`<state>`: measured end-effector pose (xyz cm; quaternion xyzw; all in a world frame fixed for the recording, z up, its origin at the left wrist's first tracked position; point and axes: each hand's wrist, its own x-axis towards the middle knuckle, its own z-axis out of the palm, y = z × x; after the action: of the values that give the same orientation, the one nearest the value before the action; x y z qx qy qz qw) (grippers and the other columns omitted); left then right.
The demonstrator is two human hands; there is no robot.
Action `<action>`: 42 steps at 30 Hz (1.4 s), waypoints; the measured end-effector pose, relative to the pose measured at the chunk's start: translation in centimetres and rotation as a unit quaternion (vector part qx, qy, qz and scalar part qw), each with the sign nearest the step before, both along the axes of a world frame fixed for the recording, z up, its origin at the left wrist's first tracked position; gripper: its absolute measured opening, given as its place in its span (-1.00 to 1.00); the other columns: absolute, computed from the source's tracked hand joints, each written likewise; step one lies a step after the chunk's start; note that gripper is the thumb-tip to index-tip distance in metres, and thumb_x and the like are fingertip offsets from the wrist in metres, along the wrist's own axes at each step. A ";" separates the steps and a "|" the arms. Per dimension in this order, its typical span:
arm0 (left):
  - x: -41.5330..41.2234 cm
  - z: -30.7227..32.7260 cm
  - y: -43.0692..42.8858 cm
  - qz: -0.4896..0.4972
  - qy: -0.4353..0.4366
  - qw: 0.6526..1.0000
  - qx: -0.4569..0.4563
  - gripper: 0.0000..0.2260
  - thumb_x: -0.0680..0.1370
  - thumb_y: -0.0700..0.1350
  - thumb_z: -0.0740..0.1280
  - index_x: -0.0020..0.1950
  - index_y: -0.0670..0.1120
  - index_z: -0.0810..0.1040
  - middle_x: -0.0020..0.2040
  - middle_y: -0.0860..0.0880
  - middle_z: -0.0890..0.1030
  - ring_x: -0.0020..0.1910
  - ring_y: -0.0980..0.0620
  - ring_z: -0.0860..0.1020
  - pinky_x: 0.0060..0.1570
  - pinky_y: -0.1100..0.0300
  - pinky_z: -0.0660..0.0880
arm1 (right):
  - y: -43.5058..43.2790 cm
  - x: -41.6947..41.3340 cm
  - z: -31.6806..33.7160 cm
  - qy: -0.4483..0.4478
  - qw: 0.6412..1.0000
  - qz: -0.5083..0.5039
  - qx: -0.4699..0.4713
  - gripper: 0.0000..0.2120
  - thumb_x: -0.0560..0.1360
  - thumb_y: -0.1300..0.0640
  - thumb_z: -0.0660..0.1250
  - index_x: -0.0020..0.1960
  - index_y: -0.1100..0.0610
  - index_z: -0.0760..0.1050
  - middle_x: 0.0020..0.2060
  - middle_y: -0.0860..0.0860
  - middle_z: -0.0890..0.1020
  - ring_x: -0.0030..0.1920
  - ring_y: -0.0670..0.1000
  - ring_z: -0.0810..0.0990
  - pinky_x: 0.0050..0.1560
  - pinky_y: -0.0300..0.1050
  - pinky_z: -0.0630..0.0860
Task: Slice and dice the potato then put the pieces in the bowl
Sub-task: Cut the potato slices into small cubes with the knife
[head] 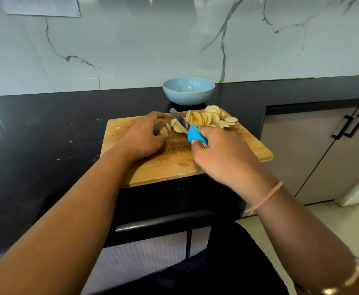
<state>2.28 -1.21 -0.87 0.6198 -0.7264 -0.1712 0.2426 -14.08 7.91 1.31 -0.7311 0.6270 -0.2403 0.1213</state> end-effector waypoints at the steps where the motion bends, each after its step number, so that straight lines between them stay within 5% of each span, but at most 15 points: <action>1: -0.1 0.2 -0.2 -0.010 -0.008 1.000 0.007 -0.50 0.54 -0.24 0.27 0.45 0.03 0.27 0.31 -0.03 0.45 0.13 0.03 0.43 0.13 0.14 0.44 | -0.5 -0.2 -0.2 -0.001 1.000 -0.004 -0.010 -0.60 0.60 -0.02 0.12 0.42 -0.01 0.31 -0.07 -0.05 0.57 -0.21 -0.06 0.54 -0.21 -0.10 0.53; 10: 0.7 0.4 -1.9 -0.069 -0.045 0.994 0.076 -0.53 0.55 -0.30 0.23 0.40 0.07 0.35 0.39 -0.01 0.41 0.35 -0.03 0.39 0.26 0.12 0.36 | -1.7 -1.0 -2.0 -0.058 0.998 0.010 -0.025 -0.57 0.61 -0.01 0.13 0.47 0.01 0.27 0.10 -0.02 0.57 -0.05 -0.04 0.55 0.00 -0.02 0.56; 17: 0.9 1.2 -2.1 -0.102 -0.123 0.985 0.061 -0.59 0.58 -0.30 0.24 0.38 0.04 0.42 0.39 -0.04 0.37 0.32 -0.05 0.40 0.29 0.10 0.35 | -2.5 -1.3 -2.7 -0.082 0.996 0.014 -0.019 -0.59 0.61 -0.02 0.13 0.44 0.00 0.31 -0.06 -0.08 0.56 -0.21 -0.09 0.51 -0.29 -0.23 0.38; 22: 0.6 1.8 -2.0 -0.100 -0.158 0.982 0.039 -0.69 0.58 -0.23 0.29 0.30 0.00 0.51 0.28 -0.01 0.51 0.14 0.07 0.43 0.20 0.14 0.36 | -2.7 -1.3 -2.8 -0.083 0.996 0.009 -0.014 -0.60 0.61 -0.02 0.13 0.43 0.00 0.34 -0.07 -0.11 0.54 -0.18 -0.09 0.52 -0.30 -0.26 0.38; 30: -0.1 1.2 -1.1 0.002 -0.109 0.994 0.029 -0.68 0.53 0.05 0.34 0.22 -0.07 0.56 0.14 -0.04 0.59 0.01 0.07 0.46 0.00 0.20 0.35 | -2.4 -1.2 -2.1 -0.089 0.996 0.013 0.017 -0.62 0.61 -0.01 0.13 0.40 0.02 0.35 -0.14 -0.09 0.55 -0.31 -0.09 0.49 -0.21 -0.10 0.57; 35: 1.4 1.6 -0.4 -0.021 -0.028 0.997 0.074 -0.61 0.51 -0.19 0.40 0.33 -0.06 0.50 0.27 -0.01 0.55 0.12 0.09 0.49 0.18 0.19 0.33 | -2.2 -1.2 -1.6 -0.075 0.997 0.016 0.031 -0.65 0.60 -0.01 0.15 0.37 0.01 0.39 -0.21 -0.10 0.54 -0.34 -0.07 0.50 -0.27 -0.15 0.53; 42: 1.1 0.8 0.1 0.001 0.028 0.999 0.027 -0.69 0.52 -0.18 0.39 0.26 0.00 0.57 0.21 0.05 0.59 0.05 0.16 0.45 0.08 0.26 0.34 | -1.3 -0.5 -1.2 0.015 1.000 0.012 0.024 -0.63 0.59 -0.03 0.16 0.37 0.01 0.40 0.10 -0.04 0.59 0.03 -0.03 0.55 0.08 -0.05 0.54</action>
<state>3.34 -1.15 -0.03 0.6216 -0.7139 -0.2079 0.2466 -14.56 6.62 0.15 -0.7389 0.6257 -0.2125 0.1320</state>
